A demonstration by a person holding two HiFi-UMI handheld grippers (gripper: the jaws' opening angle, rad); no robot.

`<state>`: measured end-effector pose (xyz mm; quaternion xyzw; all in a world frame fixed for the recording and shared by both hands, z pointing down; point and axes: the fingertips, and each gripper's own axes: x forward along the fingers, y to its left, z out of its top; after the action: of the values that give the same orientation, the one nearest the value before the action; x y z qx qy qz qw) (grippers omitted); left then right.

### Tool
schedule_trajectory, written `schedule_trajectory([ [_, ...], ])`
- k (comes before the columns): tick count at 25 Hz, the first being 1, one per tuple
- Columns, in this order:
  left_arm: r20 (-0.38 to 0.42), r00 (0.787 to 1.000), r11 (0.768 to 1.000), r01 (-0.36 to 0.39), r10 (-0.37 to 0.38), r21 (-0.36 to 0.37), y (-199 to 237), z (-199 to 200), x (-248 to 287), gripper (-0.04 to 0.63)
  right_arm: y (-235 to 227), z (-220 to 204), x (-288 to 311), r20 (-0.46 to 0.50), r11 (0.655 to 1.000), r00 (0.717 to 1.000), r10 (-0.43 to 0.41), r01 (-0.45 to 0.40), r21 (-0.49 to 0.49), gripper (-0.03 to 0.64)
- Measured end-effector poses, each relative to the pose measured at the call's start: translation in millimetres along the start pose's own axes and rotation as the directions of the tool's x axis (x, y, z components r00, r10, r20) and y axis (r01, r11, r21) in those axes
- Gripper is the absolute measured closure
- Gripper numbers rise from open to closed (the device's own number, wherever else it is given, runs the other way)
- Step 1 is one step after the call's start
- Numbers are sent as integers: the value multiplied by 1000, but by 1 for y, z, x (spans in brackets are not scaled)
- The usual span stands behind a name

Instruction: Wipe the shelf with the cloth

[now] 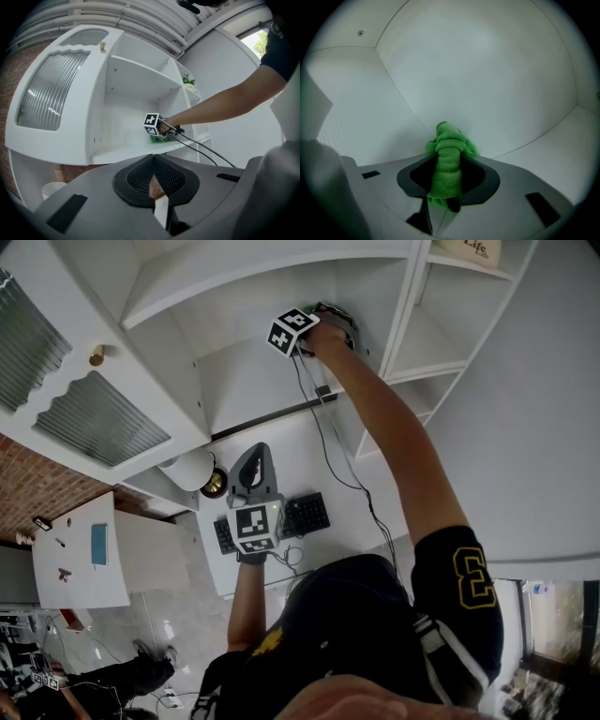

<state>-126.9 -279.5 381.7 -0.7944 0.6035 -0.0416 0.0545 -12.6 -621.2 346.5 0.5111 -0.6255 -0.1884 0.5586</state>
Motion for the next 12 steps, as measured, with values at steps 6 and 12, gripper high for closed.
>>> schedule_trajectory([
  [6,0,1000,1000,5,-5,1,-3,1,-2,577,-8,-12,8,-70,1000,997,-14,13,-17,496],
  [12,17,1000,1000,-13,13,11,1,8,-10,577,-11,-9,8,-76,999,997,-3,-1,-52,494],
])
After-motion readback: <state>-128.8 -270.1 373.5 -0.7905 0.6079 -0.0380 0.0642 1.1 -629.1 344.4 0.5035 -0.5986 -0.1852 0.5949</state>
